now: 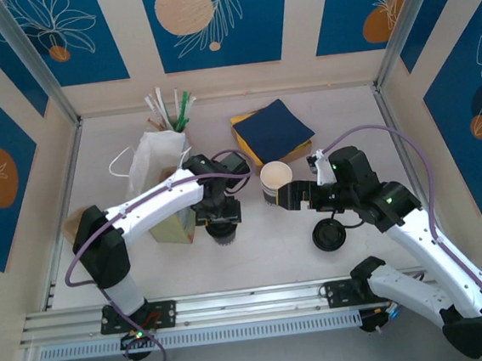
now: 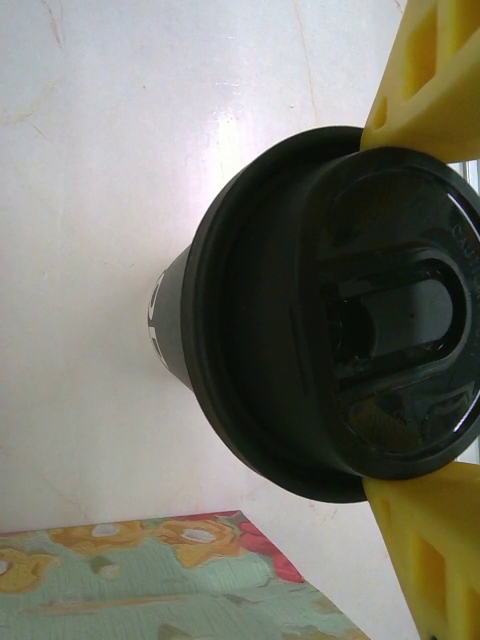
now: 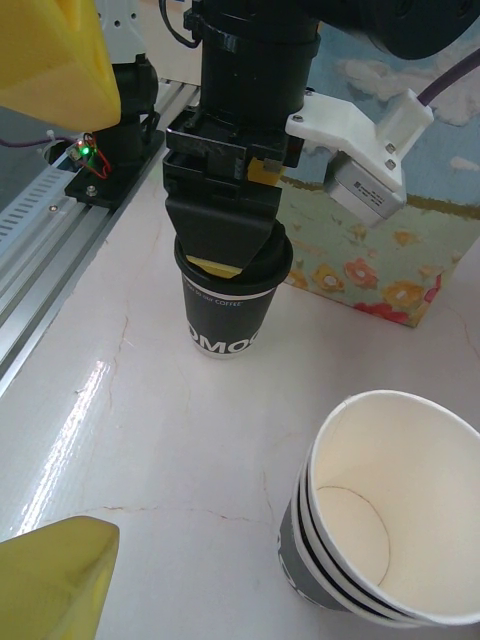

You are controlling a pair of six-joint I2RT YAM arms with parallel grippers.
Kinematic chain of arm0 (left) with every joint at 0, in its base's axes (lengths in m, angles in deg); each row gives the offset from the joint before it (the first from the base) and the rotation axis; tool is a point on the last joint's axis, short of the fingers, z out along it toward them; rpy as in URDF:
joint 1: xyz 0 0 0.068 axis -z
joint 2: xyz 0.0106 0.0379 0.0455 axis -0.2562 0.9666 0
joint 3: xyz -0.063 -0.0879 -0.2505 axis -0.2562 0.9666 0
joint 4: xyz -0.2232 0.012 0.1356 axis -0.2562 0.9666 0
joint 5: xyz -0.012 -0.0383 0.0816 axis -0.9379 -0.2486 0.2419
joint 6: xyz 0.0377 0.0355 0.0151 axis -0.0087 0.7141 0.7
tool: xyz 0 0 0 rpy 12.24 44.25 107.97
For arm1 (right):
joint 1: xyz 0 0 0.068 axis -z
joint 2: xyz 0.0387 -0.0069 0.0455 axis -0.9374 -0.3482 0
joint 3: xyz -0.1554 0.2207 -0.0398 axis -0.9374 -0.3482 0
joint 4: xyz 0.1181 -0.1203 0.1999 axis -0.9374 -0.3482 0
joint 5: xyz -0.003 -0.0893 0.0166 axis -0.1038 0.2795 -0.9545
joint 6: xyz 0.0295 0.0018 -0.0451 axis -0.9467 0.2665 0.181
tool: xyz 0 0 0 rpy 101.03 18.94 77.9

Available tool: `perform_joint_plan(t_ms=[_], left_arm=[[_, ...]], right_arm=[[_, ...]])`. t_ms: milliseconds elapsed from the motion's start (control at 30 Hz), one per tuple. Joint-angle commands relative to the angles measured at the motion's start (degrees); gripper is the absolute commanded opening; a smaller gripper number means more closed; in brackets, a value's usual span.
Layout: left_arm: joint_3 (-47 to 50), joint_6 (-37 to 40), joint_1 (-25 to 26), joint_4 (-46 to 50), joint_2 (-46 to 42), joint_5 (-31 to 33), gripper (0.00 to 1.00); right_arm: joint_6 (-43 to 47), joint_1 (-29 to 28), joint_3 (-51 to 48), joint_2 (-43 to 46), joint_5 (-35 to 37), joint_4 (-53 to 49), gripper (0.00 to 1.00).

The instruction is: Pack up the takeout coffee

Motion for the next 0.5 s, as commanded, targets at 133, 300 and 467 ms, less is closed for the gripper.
perform_joint_plan(t_ms=[133,300,467], left_arm=[[-1.00,0.05,-0.56,1.47,-0.62,-0.74,0.64],[-1.32,0.06,-0.51,1.73,-1.29,-0.96,0.64],[-1.73,0.30,-0.29,2.02,-2.09,-1.23,0.64]], right_arm=[[-0.07,0.32,-0.31,0.12,-0.77,0.32,0.99],[-0.35,0.32,-0.38,0.09,-1.12,0.61,0.99],[-0.32,0.25,-0.32,0.02,-1.20,0.72,0.99]])
